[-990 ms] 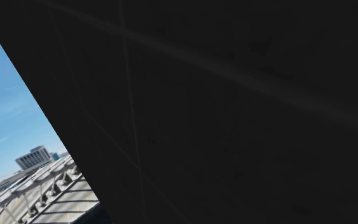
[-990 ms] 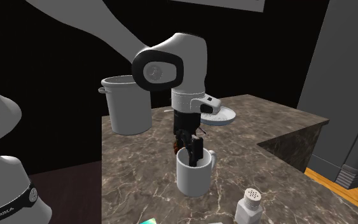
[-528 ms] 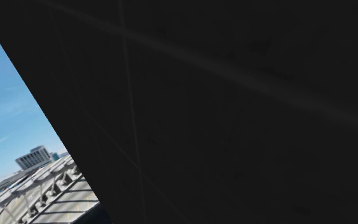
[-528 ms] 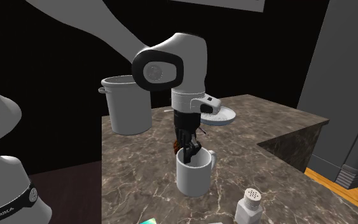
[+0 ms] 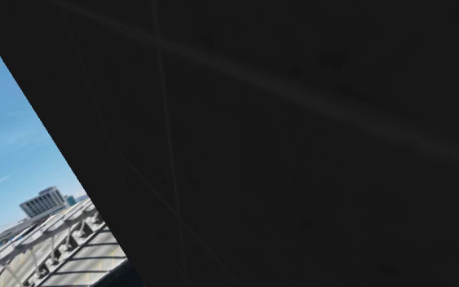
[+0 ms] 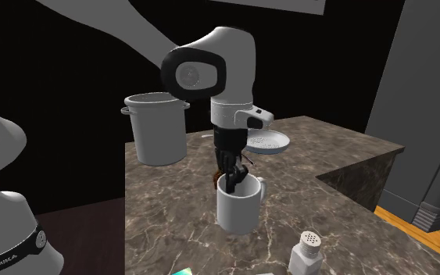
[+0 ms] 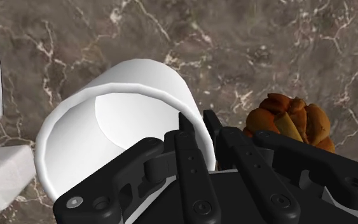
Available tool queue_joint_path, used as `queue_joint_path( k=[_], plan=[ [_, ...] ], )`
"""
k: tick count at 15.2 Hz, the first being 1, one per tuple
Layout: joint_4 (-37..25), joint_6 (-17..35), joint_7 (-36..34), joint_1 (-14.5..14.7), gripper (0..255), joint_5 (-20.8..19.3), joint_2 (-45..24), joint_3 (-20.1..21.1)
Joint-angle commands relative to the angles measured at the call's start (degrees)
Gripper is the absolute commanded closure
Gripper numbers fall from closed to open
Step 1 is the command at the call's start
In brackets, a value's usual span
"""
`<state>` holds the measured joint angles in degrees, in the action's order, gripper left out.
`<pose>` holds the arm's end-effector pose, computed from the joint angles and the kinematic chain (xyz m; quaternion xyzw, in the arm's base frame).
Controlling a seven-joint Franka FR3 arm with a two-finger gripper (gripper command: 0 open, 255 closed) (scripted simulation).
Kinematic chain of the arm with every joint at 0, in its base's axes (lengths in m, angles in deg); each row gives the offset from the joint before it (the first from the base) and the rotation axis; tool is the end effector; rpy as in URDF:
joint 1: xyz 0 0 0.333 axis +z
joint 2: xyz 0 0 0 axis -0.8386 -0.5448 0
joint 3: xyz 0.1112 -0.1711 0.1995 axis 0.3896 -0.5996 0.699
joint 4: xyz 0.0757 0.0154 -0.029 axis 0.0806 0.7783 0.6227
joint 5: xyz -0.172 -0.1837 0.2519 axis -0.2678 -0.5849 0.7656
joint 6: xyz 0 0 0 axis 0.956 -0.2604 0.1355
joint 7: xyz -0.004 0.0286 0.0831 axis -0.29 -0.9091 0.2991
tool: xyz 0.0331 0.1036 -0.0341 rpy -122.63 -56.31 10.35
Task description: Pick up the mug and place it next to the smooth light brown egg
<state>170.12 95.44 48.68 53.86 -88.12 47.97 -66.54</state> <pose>0.4719 -0.0760 0.3513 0.9998 0.0209 -0.0066 0.0001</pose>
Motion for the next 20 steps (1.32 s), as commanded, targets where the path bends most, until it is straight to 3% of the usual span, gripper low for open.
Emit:
queue_joint_path(
  k=[1, 20],
  plan=[
    [-0.5, -1.5, 0.0, 0.0, 255, -0.1, 0.9, 0.0],
    [-9.7, -16.2, -0.4, 0.0, 255, -0.6, 6.6, 0.2]
  ],
)
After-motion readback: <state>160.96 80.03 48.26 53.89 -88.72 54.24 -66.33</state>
